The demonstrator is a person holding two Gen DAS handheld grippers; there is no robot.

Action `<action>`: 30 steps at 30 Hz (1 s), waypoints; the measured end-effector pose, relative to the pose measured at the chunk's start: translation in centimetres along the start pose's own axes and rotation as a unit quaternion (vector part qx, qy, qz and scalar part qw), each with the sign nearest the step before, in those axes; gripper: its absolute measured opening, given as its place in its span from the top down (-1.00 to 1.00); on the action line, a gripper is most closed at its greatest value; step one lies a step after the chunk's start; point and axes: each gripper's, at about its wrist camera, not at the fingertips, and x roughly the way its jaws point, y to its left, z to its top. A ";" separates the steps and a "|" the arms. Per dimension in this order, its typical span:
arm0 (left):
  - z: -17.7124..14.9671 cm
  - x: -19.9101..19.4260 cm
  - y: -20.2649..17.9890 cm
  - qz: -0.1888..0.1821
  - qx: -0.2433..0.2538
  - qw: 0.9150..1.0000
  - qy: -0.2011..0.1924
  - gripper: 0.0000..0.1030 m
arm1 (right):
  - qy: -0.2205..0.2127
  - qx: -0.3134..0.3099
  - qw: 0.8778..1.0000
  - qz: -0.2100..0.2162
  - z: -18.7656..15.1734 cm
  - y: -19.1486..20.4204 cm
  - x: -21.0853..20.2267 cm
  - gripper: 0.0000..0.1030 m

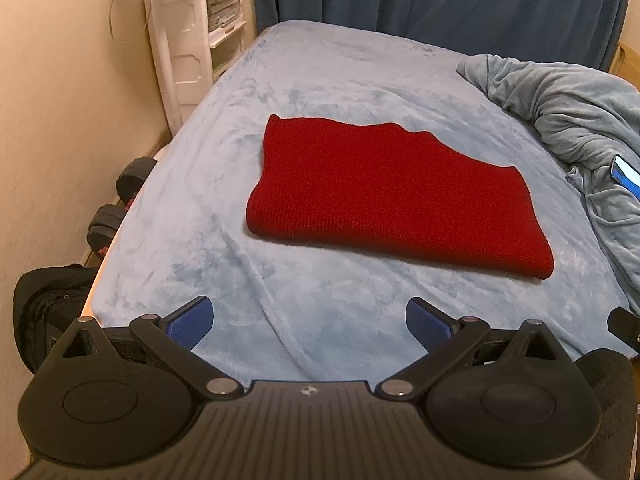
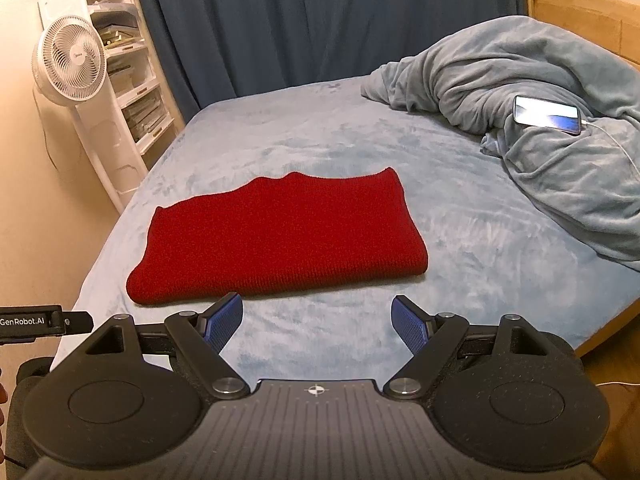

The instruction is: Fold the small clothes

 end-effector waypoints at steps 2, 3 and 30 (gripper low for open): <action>0.2 0.2 0.0 0.001 0.002 1.000 0.001 -0.99 | 0.003 0.003 1.000 0.000 0.1 -0.1 0.3 -0.61; 0.2 0.3 0.0 0.002 0.002 1.000 0.001 -0.99 | 0.005 0.004 1.000 -0.001 0.1 -0.1 0.4 -0.62; 5.5 6.8 -0.3 0.029 0.002 0.999 0.014 -0.99 | 0.042 0.073 0.995 -0.049 2.7 -2.9 8.2 -0.85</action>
